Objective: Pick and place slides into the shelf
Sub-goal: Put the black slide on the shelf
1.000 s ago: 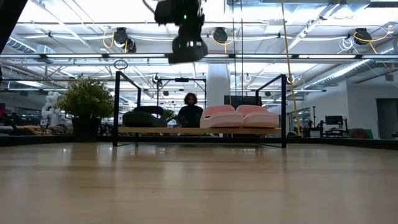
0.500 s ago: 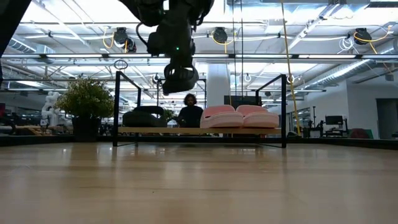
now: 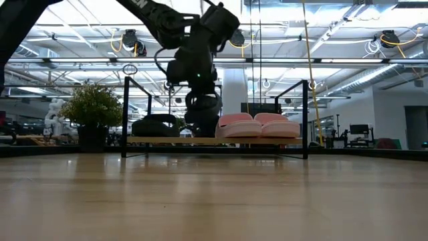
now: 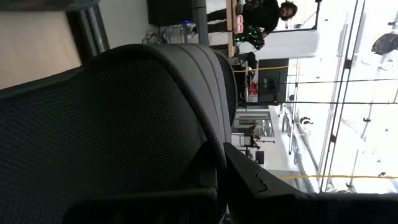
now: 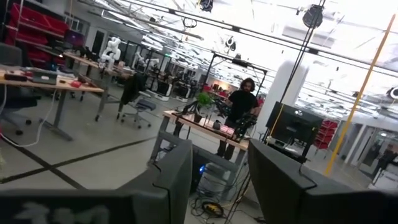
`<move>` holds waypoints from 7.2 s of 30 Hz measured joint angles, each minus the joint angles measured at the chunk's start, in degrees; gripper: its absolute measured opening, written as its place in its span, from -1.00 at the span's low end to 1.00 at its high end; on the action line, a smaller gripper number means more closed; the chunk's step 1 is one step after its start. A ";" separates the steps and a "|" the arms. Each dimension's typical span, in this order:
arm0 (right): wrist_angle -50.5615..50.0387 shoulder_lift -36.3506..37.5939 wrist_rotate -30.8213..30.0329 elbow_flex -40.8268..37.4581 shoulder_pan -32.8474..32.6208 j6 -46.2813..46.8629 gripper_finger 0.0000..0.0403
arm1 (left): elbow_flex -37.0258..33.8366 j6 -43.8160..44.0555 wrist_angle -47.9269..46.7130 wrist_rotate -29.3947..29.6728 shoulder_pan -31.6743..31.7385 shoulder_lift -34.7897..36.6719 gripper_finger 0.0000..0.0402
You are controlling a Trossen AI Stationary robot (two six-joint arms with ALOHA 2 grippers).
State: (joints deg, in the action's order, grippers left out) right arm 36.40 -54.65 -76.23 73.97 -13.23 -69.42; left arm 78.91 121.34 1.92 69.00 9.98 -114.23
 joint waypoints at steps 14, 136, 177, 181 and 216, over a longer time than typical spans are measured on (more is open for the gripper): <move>0.00 0.02 -0.17 0.00 0.01 -2.32 -0.28 | 0.04 1.03 -1.78 -0.50 -0.05 -0.90 -1.00; -1.55 4.63 -0.20 0.00 0.00 -3.32 -0.28 | 12.35 15.56 -41.73 -15.02 1.57 -3.55 -1.00; -2.23 4.63 -0.20 0.00 0.01 -3.31 -0.28 | 12.31 14.93 -37.93 -14.98 1.68 -6.17 -0.74; -2.23 4.63 -0.20 0.00 0.02 -3.30 -0.28 | 12.31 14.95 -37.91 -14.95 1.68 -6.17 -0.66; -2.22 4.63 -0.42 0.00 0.00 -3.29 -0.28 | 12.33 12.44 -38.20 -14.78 2.31 -6.15 -0.56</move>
State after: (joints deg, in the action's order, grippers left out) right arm 34.18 -50.02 -76.64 73.97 -13.23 -72.71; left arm 91.24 133.78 -36.27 54.22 12.29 -120.38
